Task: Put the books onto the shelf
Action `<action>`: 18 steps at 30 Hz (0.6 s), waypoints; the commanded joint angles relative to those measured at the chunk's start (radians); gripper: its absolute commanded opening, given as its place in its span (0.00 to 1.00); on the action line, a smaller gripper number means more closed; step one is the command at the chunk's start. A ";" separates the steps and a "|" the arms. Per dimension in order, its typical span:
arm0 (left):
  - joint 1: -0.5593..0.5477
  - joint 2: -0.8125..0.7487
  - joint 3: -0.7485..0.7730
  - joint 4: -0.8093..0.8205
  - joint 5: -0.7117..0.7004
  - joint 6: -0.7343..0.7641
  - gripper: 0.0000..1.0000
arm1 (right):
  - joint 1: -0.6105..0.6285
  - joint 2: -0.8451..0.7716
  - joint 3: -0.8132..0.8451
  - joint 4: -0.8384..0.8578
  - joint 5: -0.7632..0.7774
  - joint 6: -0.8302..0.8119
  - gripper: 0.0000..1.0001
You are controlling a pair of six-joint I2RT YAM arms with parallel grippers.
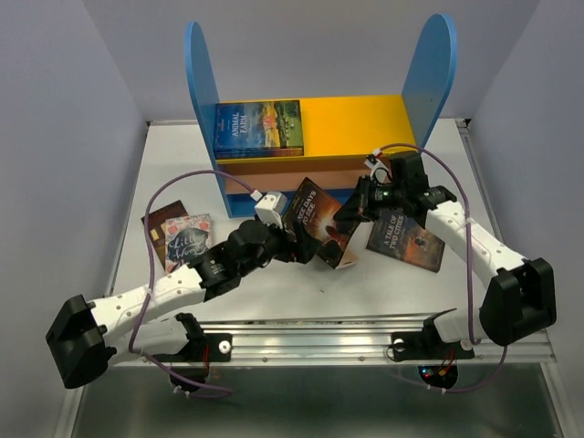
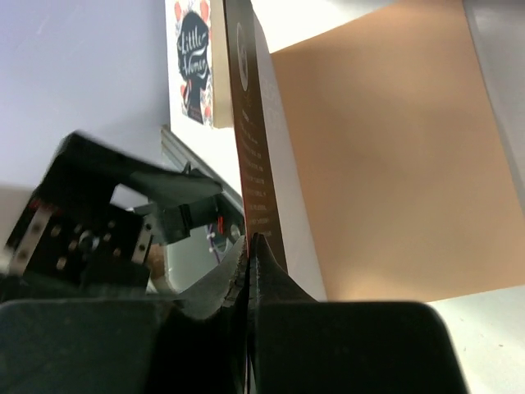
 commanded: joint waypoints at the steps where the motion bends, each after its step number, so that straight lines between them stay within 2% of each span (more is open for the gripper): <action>1: 0.112 0.041 -0.071 0.076 0.173 -0.313 0.99 | -0.015 -0.071 0.034 0.049 0.054 0.003 0.01; 5: 0.135 0.049 -0.117 0.075 0.143 -0.415 0.99 | -0.015 -0.068 0.027 0.054 0.069 0.003 0.01; 9: 0.193 0.083 -0.172 0.245 0.189 -0.505 0.99 | -0.015 -0.064 0.014 0.060 0.061 0.011 0.01; 12: 0.223 0.152 -0.162 0.266 0.223 -0.550 0.95 | -0.015 -0.076 -0.007 0.083 0.060 0.026 0.01; 13: 0.227 0.169 -0.174 0.320 0.238 -0.571 0.93 | -0.015 -0.076 -0.010 0.086 0.058 0.029 0.01; 16: 0.235 0.169 -0.200 0.429 0.244 -0.620 0.93 | -0.015 -0.075 -0.036 0.095 0.063 0.040 0.01; 18: 0.238 0.180 -0.191 0.434 0.235 -0.611 0.93 | -0.015 -0.076 -0.056 0.109 0.069 0.052 0.01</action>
